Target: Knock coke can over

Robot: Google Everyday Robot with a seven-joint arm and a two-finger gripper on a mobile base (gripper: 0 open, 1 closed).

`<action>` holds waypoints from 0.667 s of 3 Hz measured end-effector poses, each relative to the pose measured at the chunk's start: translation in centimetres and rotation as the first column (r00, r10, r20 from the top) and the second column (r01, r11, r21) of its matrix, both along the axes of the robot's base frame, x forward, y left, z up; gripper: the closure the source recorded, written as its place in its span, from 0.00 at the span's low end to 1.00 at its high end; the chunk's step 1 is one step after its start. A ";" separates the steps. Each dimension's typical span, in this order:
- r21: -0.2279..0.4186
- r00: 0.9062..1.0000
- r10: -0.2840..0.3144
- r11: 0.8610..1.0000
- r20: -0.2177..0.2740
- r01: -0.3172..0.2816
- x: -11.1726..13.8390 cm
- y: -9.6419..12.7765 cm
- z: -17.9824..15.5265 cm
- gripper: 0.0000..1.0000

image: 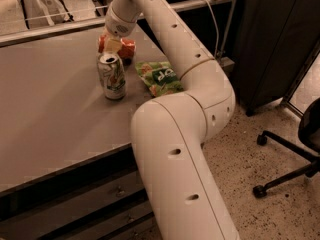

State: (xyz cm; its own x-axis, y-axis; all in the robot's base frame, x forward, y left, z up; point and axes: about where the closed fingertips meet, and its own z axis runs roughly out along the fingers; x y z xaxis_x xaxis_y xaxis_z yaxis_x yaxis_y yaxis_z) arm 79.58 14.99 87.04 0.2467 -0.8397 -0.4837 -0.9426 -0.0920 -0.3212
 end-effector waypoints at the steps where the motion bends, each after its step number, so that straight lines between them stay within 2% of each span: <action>1: 0.001 1.000 0.002 1.000 -0.002 -0.002 0.1 0.3 -0.4 0.00; 2: 0.002 1.000 0.002 1.000 -0.002 -0.002 0.1 0.4 -0.4 0.00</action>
Offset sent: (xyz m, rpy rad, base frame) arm 0.0009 0.0029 -0.0032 0.0008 0.0015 0.0015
